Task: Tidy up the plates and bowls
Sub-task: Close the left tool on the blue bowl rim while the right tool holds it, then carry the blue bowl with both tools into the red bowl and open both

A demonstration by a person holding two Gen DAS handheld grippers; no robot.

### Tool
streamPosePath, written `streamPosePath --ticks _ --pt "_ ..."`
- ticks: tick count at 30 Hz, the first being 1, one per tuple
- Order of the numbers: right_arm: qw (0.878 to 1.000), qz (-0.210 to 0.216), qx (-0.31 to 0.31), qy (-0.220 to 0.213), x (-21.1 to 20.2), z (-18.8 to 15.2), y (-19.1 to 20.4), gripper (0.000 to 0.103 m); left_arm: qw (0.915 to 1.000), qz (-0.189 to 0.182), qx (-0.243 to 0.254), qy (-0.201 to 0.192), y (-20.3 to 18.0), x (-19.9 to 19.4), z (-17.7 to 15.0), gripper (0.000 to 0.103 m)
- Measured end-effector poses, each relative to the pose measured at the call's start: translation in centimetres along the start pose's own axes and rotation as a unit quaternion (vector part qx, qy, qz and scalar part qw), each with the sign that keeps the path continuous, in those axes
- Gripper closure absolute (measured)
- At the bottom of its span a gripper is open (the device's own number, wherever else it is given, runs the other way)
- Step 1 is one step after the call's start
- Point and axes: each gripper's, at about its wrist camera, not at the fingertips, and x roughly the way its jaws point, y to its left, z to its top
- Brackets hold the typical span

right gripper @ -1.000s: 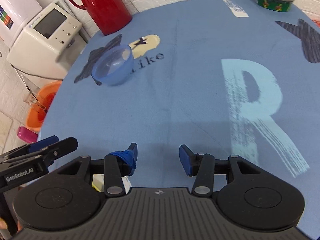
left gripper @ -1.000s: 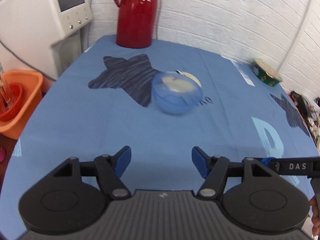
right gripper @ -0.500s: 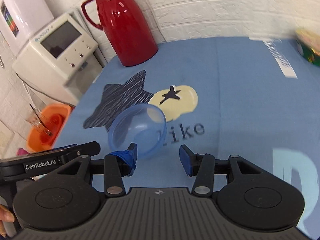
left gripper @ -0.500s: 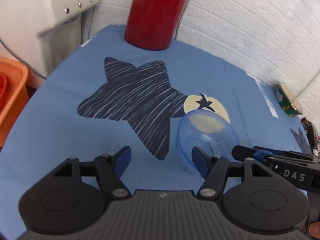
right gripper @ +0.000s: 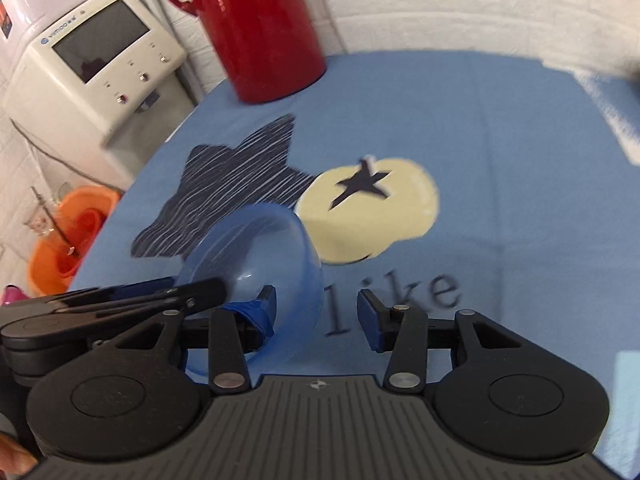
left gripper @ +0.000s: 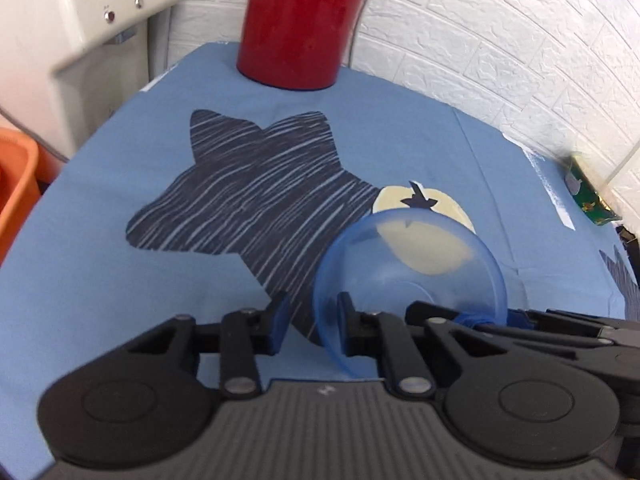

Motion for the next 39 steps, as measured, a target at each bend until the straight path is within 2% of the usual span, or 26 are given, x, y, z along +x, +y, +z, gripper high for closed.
streamPosePath --ticks 11,17,22,23,25,26,27,28,30,35,39 --pt "1.0 -0.013 0.0 -0.001 -1.9 -0.2 1.5 0.076 0.9998 -0.014 -0.01 0.006 -0.1 -2.1 -0.8 0.092" --pt "0.998 -0.051 -0.047 0.002 -1.2 0.4 2.9 0.074 0.9997 -0.003 -0.024 0.003 0.6 -2.0 -1.3 0.091" --pt "0.987 -0.102 -0.123 0.032 0.7 1.0 4.7 0.073 0.9997 -0.006 -0.026 0.0 1.2 -1.7 -1.4 0.092" --pt "0.988 -0.095 -0.12 0.021 0.5 0.9 4.5 0.073 0.9996 -0.008 -0.026 0.0 1.3 -1.6 -1.3 0.092" --pt "0.993 -0.055 -0.1 -0.007 -0.1 0.7 3.6 0.078 0.9996 -0.013 -0.023 0.002 1.3 -1.4 -1.3 0.092" --pt "0.996 -0.031 -0.082 -0.01 -0.3 0.6 3.1 0.08 0.9998 -0.011 -0.019 0.001 1.1 -1.4 -1.4 0.094" --pt "0.997 -0.019 -0.072 -0.006 -0.2 0.5 2.8 0.085 0.9997 -0.014 -0.018 0.001 1.0 -1.4 -1.4 0.1" --pt "0.998 -0.008 -0.068 0.0 -0.1 0.5 2.6 0.092 0.9997 -0.014 -0.018 0.0 0.9 -1.4 -1.5 0.1" --pt "0.999 0.011 -0.049 0.009 0.1 0.3 2.2 0.098 0.9999 -0.011 -0.008 -0.007 0.6 -1.9 -1.7 0.1" --pt "0.999 0.025 -0.027 0.01 -0.9 -0.2 2.1 0.097 0.9998 -0.011 0.008 -0.014 -0.7 -4.0 -1.9 0.1" --pt "0.999 0.028 -0.015 0.007 -3.4 -1.2 2.0 0.096 0.9992 -0.024 0.029 -0.014 -2.9 -6.9 -3.0 0.1"
